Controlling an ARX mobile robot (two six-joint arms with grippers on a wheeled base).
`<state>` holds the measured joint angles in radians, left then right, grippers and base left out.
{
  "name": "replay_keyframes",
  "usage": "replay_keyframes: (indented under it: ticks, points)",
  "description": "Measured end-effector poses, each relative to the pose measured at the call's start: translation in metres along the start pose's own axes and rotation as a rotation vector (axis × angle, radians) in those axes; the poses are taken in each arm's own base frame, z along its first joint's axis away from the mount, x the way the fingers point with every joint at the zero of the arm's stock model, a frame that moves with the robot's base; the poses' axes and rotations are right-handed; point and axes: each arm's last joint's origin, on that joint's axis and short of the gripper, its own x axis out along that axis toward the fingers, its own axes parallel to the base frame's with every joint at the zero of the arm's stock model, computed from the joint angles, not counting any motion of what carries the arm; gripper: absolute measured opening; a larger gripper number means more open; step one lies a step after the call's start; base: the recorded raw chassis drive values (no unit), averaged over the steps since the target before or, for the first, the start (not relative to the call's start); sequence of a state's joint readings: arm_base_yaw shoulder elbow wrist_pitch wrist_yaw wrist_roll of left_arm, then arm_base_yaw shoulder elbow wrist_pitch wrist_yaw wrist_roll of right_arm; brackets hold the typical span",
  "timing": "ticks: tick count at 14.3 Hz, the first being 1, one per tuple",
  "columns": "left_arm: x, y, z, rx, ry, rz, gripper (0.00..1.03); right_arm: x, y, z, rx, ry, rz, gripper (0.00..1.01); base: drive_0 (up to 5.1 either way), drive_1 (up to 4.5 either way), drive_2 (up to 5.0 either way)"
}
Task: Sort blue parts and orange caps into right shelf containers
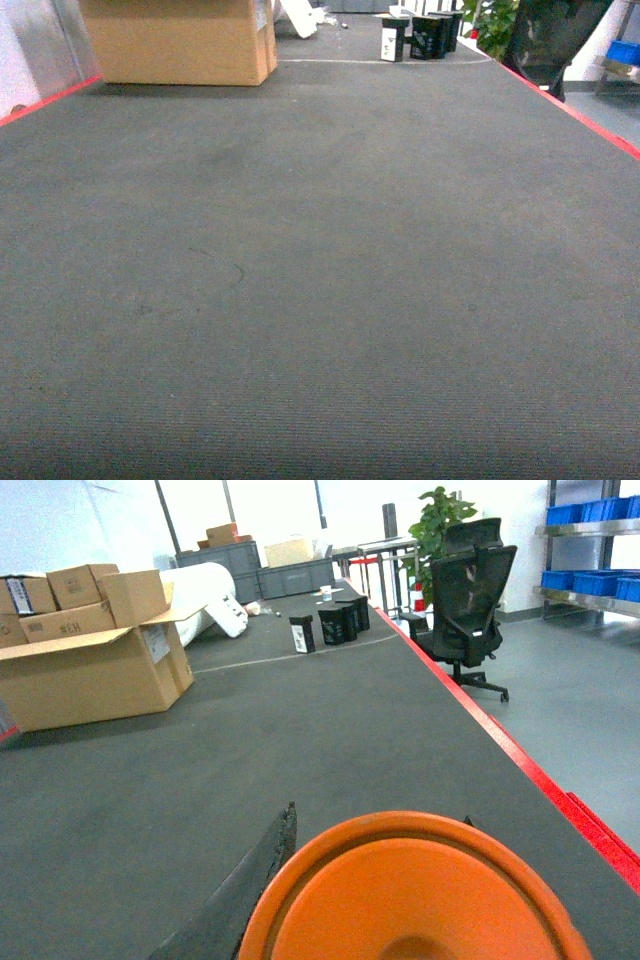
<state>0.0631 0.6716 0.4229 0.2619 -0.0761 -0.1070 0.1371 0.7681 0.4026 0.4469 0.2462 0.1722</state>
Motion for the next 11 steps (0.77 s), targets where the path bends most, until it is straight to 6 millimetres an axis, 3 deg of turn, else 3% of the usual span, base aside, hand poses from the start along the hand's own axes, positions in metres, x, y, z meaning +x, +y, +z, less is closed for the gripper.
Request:
replay_keyframes:
  ticks: [2, 4, 6, 11]
  points:
    - [0.0, 0.0, -0.006, 0.036, 0.025, -0.087, 0.42, -0.002, -0.004, -0.011, -0.074, 0.099, 0.058, 0.42, 0.0, 0.0, 0.0]
    - [-0.014, -0.009, -0.029, 0.082, 0.027, -0.157, 0.42, -0.015, -0.013, -0.026, -0.146, 0.094, 0.092, 0.42, 0.0, 0.0, 0.0]
    - [-0.021, -0.004, -0.044, 0.09, 0.028, -0.131, 0.42, -0.024, -0.028, -0.038, -0.164, 0.093, 0.089, 0.42, 0.0, 0.0, 0.0]
    - [-0.036, 0.0, -0.071, 0.09, 0.027, -0.137, 0.42, -0.045, -0.034, -0.062, -0.174, 0.099, 0.1, 0.42, 0.0, 0.0, 0.0]
